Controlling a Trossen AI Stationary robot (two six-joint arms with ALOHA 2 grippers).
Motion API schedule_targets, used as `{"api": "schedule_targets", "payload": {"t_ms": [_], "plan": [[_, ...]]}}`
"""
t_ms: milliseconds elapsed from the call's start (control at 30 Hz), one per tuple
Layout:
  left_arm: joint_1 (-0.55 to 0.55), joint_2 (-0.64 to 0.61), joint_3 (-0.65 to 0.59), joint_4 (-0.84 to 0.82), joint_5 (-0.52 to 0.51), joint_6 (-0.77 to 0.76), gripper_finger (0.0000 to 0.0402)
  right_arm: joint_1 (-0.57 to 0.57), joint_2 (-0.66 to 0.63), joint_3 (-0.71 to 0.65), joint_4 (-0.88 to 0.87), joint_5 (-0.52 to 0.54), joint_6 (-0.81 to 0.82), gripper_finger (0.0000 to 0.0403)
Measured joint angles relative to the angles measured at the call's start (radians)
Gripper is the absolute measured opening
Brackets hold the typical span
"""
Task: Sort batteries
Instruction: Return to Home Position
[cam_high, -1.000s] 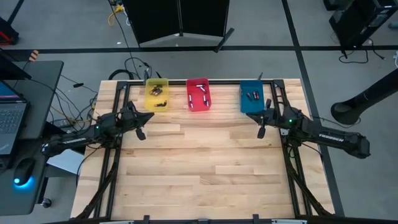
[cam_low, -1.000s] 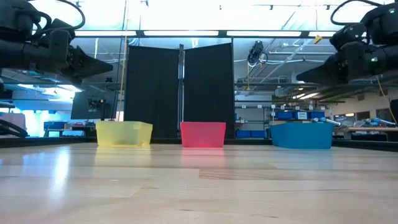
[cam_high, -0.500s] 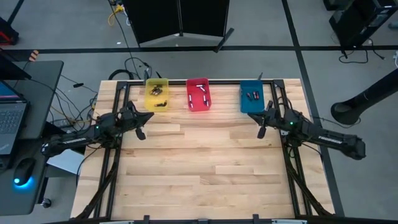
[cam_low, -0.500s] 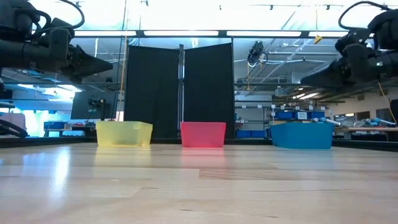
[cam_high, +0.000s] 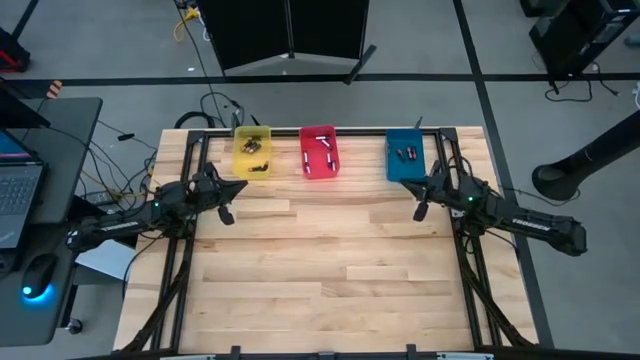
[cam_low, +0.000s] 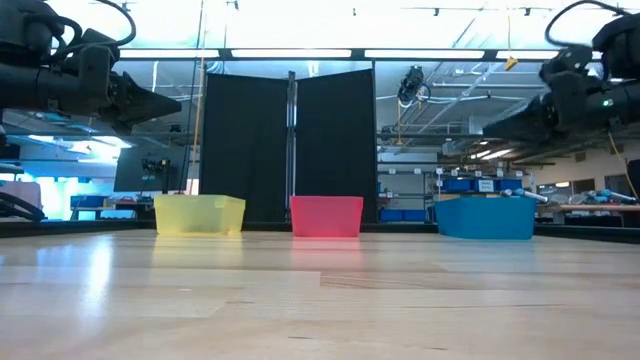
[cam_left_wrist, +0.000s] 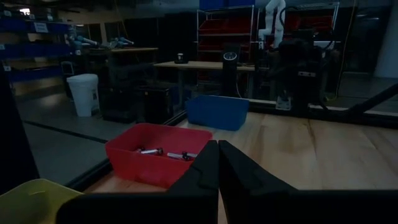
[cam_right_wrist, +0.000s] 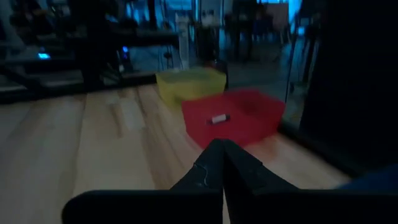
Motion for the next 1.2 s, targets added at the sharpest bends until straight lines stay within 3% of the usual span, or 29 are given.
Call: {"api": "schedule_targets", "payload": {"t_ms": [267,600,833,1200], "plan": [[0.0,0.0,0.0,0.0,0.0,0.0,0.0008,-0.021,-0.122,0.0,0.0,0.001,-0.049,0.0005],[0.0,0.0,0.0,0.0,0.0,0.0,0.0008,-0.115,-0.022,0.0,0.0,0.002,0.013,0.0017],[0.0,0.0,0.0,0.0,0.0,0.0,0.0008,-0.114,0.036,0.0,-0.001,-0.005,0.07,0.0039],[0.0,0.0,0.0,0.0,0.0,0.0,0.0008,-0.114,0.039,0.0,0.0,-0.006,0.071,0.0038]]}}
